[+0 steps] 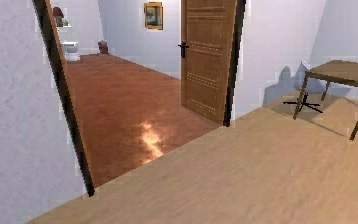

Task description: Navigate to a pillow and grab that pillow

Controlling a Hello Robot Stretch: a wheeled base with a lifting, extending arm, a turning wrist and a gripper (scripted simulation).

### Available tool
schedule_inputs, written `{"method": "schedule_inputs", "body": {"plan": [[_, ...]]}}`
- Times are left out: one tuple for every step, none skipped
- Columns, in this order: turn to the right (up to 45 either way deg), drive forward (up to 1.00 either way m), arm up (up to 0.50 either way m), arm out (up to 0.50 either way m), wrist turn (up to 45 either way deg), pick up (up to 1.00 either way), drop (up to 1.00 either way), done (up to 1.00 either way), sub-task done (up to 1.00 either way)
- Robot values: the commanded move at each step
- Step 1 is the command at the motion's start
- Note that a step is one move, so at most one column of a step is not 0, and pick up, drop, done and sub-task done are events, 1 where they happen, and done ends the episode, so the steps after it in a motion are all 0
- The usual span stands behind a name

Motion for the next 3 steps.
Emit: {"method": "schedule_inputs", "body": {"plan": [[15.0,0.0,0.0,0.0,0.0,0.0,0.0,0.0,0.0],[0.0,0.0,0.5,0.0,0.0,0.0,0.0,0.0,0.0],[0.0,0.0,0.18,0.0,0.0,0.0,0.0,0.0,0.0]]}}
